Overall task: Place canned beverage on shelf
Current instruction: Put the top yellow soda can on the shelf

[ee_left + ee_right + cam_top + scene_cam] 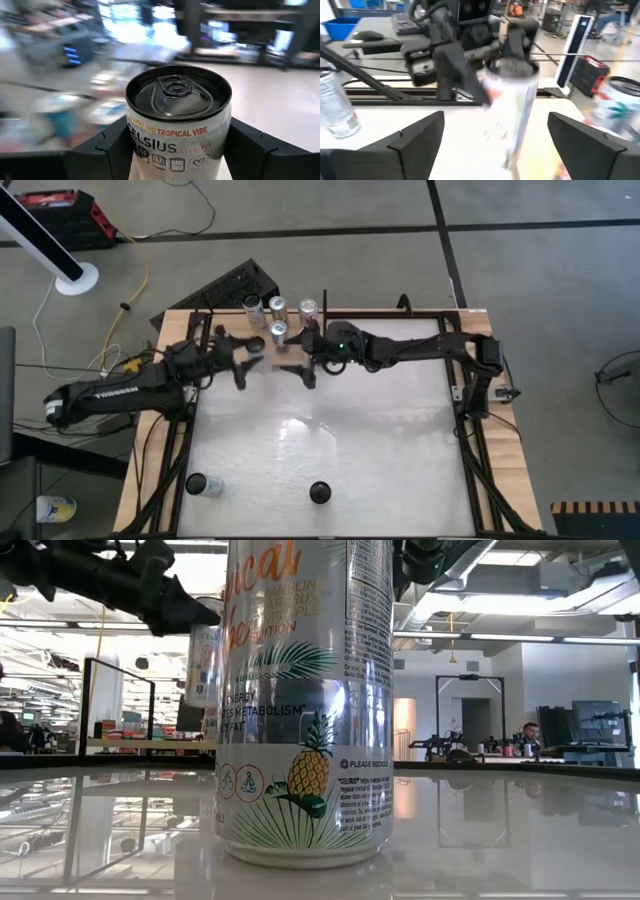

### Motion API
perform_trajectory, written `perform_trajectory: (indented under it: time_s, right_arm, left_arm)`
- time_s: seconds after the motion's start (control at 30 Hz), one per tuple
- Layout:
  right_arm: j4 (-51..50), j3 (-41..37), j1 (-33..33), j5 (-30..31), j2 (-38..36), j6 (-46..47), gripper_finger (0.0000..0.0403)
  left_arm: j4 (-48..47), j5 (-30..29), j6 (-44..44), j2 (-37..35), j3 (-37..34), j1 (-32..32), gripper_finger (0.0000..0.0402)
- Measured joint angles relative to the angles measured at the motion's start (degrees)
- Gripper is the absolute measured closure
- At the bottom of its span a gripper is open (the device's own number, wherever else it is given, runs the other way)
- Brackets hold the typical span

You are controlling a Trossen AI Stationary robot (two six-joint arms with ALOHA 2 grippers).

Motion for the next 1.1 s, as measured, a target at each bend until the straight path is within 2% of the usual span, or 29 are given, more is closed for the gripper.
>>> perform_trajectory:
  time_s: [0.13, 0.33, 0.47, 0.63, 0.87, 1.1]
  right_arm:
    - [-1.6, 0.0, -0.42, -0.06, -1.08, -0.06, 0.0026]
    - [-1.86, -0.02, -0.21, -0.21, -1.08, -0.94, 0.0026]
    - [-2.04, -0.02, -0.26, -0.21, -1.08, -1.04, 0.0026]
    - [-2.31, -0.07, -0.26, -0.21, -1.06, -1.06, 0.0026]
    - [-2.2, -0.07, -0.5, -0.21, -1.01, -1.69, 0.0026]
    - [-2.18, -0.09, -0.72, -0.21, -0.97, -1.5, 0.0026]
  left_arm:
    - [-3.31, -3.8, 1.49, -3.13, 0.0, 6.26, 0.0177]
    - [-5.62, -1.33, -1.1, -1.75, 0.0, 17.22, 0.0177]
    - [-4.02, 1.77, -3.3, 1.4, -0.6, 21.68, 0.0177]
    - [2.75, 3.45, -5.07, 2.53, -4.86, 22.83, 0.0177]
    - [3.22, 3.41, -4.08, 1.38, -6.07, 22.83, 0.0177]
    - [7.62, 2.88, -4.27, 1.25, -9.09, 22.83, 0.0177]
